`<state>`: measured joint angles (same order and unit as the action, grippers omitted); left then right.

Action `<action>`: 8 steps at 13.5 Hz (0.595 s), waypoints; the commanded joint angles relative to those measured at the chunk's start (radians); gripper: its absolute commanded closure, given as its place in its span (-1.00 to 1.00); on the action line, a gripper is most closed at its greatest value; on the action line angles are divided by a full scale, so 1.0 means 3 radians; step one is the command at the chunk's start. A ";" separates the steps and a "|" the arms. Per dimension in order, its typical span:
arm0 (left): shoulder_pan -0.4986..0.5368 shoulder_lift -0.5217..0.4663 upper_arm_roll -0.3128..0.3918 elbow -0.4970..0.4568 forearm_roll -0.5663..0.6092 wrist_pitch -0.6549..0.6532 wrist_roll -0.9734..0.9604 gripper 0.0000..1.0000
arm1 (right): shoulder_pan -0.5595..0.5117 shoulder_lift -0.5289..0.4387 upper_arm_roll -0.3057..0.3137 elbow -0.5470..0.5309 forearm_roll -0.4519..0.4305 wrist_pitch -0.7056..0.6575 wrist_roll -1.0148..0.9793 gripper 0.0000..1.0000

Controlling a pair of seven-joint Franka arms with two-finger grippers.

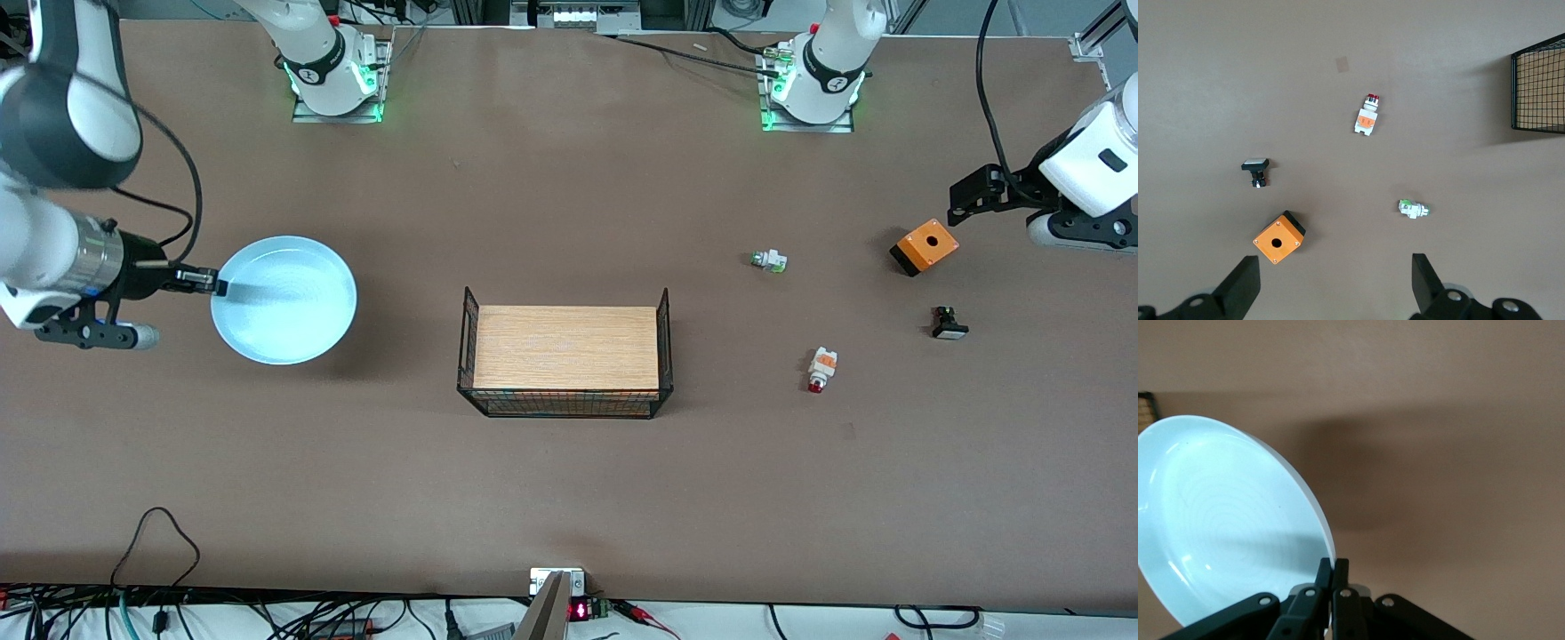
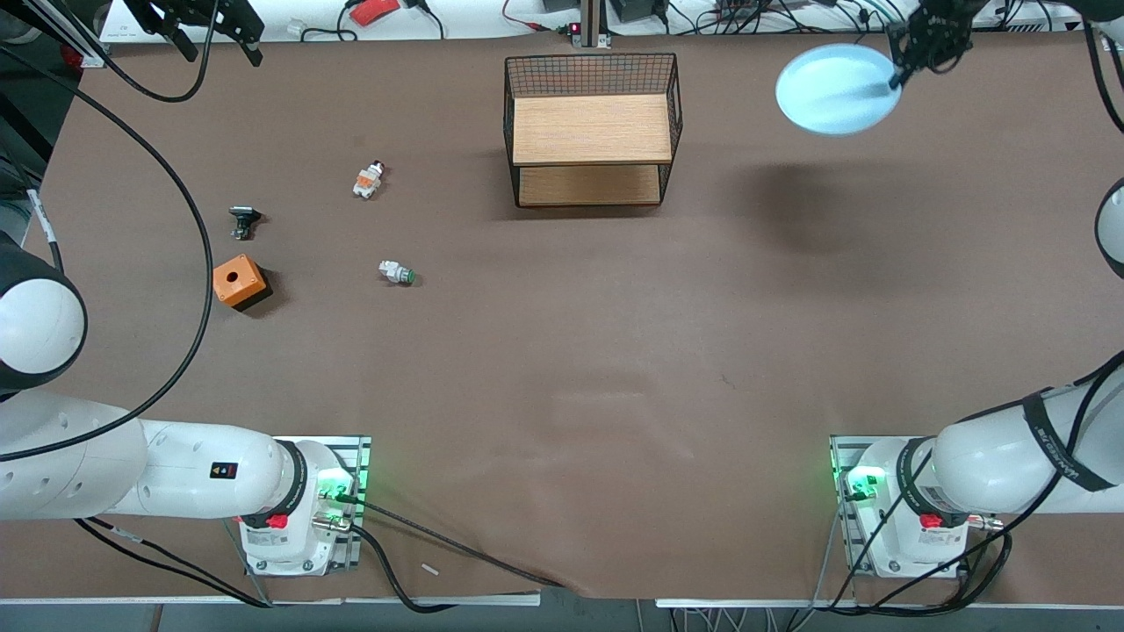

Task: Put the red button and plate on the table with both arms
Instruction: 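Carry the blue plate away from the box with the right gripper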

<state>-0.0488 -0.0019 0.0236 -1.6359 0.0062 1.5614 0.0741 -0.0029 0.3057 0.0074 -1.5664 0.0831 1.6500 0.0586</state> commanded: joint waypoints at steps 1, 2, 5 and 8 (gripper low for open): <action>0.0040 0.0042 -0.0028 0.0120 0.0056 -0.0096 0.0060 -1.00 | -0.0138 0.0009 0.0062 -0.0401 -0.0133 0.0444 -0.0363 1.00; 0.0040 0.0032 -0.0028 0.0120 0.0056 -0.0102 0.0060 -1.00 | -0.0194 0.0009 0.0062 -0.0596 -0.0159 0.0674 -0.0516 1.00; 0.0045 0.0032 -0.0007 0.0120 0.0056 -0.0097 0.0055 -1.00 | -0.0317 0.0065 0.0062 -0.1132 -0.0164 0.1400 -0.0838 1.00; 0.0096 0.0022 -0.0007 0.0130 0.0046 -0.0097 0.0080 -1.00 | -0.0430 0.0223 0.0062 -0.1665 -0.0164 0.2300 -0.1176 0.99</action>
<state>-0.0336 -0.0020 0.0272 -1.6258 0.0063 1.5549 0.0745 -0.1022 0.3703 0.0080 -1.9607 0.0440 2.2044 -0.2325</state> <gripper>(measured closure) 0.000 0.974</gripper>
